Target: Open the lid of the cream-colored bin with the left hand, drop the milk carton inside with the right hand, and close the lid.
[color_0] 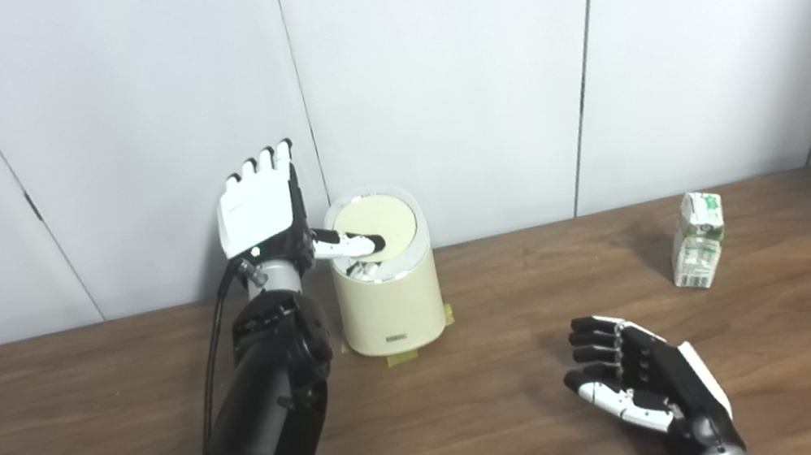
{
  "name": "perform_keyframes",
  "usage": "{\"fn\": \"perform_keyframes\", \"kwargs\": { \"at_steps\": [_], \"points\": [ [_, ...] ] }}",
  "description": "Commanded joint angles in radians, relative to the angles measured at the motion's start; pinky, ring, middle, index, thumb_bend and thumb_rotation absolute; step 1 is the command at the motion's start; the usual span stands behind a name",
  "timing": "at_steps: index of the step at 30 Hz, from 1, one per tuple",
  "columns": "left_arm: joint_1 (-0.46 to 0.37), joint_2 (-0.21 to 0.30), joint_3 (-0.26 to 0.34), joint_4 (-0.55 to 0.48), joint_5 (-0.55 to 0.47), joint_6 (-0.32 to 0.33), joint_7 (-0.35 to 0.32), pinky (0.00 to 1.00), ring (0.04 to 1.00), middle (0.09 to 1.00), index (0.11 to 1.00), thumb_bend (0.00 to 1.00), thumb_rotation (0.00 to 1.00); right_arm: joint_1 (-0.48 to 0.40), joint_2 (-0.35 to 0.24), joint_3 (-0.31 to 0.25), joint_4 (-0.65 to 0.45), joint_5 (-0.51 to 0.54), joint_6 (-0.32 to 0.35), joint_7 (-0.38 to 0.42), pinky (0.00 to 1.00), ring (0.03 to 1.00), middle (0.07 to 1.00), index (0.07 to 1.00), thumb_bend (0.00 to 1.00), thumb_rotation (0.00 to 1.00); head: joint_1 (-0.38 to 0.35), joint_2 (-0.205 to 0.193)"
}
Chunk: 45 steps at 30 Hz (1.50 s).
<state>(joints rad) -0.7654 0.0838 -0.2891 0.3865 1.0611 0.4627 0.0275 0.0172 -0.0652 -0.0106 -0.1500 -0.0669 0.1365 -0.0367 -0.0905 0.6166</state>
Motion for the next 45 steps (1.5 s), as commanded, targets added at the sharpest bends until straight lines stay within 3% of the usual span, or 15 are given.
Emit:
{"fn": "perform_keyframes", "kwargs": {
  "at_steps": [1, 12, 17, 18, 20, 21, 22, 26, 31, 34, 38, 41, 45],
  "points": [
    [-0.027, 0.015, -0.013, 0.011, -0.004, 0.004, 0.009, 1.0, 1.0, 1.0, 1.0, 1.0, 0.19, -0.002, 0.001, 0.013, -0.023, -0.001, 0.012, 0.018, 0.64, 0.704, 0.719, 0.702, 0.3, 0.13, -0.001, 0.001],
    [-0.034, 0.048, -0.098, 0.024, 0.001, 0.001, -0.04, 1.0, 1.0, 1.0, 1.0, 1.0, 0.28, 0.002, 0.001, 0.021, -0.036, -0.009, 0.022, 0.019, 0.64, 0.7, 0.717, 0.701, 0.3, 0.14, -0.007, 0.005],
    [-0.029, 0.043, -0.084, 0.023, -0.019, 0.005, -0.015, 1.0, 1.0, 1.0, 1.0, 0.97, 0.32, -0.001, -0.003, 0.023, -0.032, -0.019, 0.02, 0.018, 0.63, 0.698, 0.717, 0.702, 0.3, 0.14, -0.003, 0.003],
    [-0.027, 0.038, -0.073, 0.024, -0.03, 0.005, -0.004, 1.0, 1.0, 1.0, 1.0, 0.88, 0.38, -0.003, -0.003, 0.022, -0.03, -0.017, 0.02, 0.018, 0.63, 0.698, 0.718, 0.703, 0.3, 0.14, -0.003, 0.003],
    [-0.023, 0.018, -0.029, 0.006, -0.086, 0.005, -0.029, 1.0, 1.0, 1.0, 1.0, 0.7, 0.83, -0.005, -0.003, 0.021, -0.024, -0.02, 0.022, 0.017, 0.63, 0.698, 0.718, 0.701, 0.3, 0.15, -0.001, -0.004],
    [-0.02, 0.006, -0.002, -0.009, -0.113, 0.006, -0.055, 1.0, 1.0, 1.0, 1.0, 0.71, 0.93, -0.007, -0.003, 0.021, -0.02, -0.022, 0.022, 0.015, 0.63, 0.697, 0.718, 0.701, 0.3, 0.16, 0.0, -0.007],
    [-0.017, -0.005, 0.024, -0.026, -0.138, 0.007, -0.084, 1.0, 1.0, 1.0, 1.0, 0.74, 0.97, -0.008, -0.003, 0.021, -0.017, -0.023, 0.021, 0.014, 0.63, 0.697, 0.718, 0.7, 0.3, 0.16, 0.0, -0.007],
    [-0.01, -0.031, 0.105, -0.078, -0.259, 0.006, -0.12, 1.0, 1.0, 1.0, 1.0, 0.8, 1.0, -0.011, 0.0, 0.018, -0.005, -0.016, 0.012, 0.016, 0.63, 0.701, 0.719, 0.703, 0.3, 0.17, 0.007, -0.011],
    [0.036, -0.041, 0.126, -0.198, -0.258, 0.007, -0.126, 1.0, 1.0, 1.0, 1.0, 0.79, 1.0, -0.014, -0.002, 0.022, 0.001, -0.028, 0.014, 0.013, 0.64, 0.707, 0.719, 0.703, 0.29, 0.15, 0.007, -0.014],
    [0.091, -0.044, 0.118, -0.299, -0.273, -0.006, -0.074, 1.0, 1.0, 1.0, 1.0, 0.76, 1.0, -0.016, -0.01, 0.027, 0.006, -0.034, 0.006, 0.017, 0.64, 0.707, 0.723, 0.706, 0.31, 0.17, 0.01, -0.016],
    [0.2, -0.052, 0.136, -0.436, -0.32, -0.07, 0.001, 1.0, 1.0, 1.0, 1.0, 0.69, 1.0, -0.021, -0.011, 0.027, 0.016, -0.042, 0.004, 0.01, 0.64, 0.706, 0.722, 0.706, 0.31, 0.17, 0.012, -0.021],
    [0.268, -0.05, 0.143, -0.51, -0.331, -0.075, 0.022, 1.0, 1.0, 1.0, 1.0, 0.61, 1.0, -0.021, -0.012, 0.024, 0.02, -0.042, -0.002, 0.007, 0.63, 0.697, 0.72, 0.703, 0.31, 0.16, 0.018, -0.023],
    [0.351, -0.041, 0.158, -0.593, -0.36, -0.086, 0.022, 1.0, 1.0, 1.0, 1.0, 0.58, 1.0, -0.023, -0.013, 0.018, 0.023, -0.026, -0.004, 0.013, 0.63, 0.695, 0.722, 0.707, 0.3, 0.14, 0.017, -0.025]
  ]
}}
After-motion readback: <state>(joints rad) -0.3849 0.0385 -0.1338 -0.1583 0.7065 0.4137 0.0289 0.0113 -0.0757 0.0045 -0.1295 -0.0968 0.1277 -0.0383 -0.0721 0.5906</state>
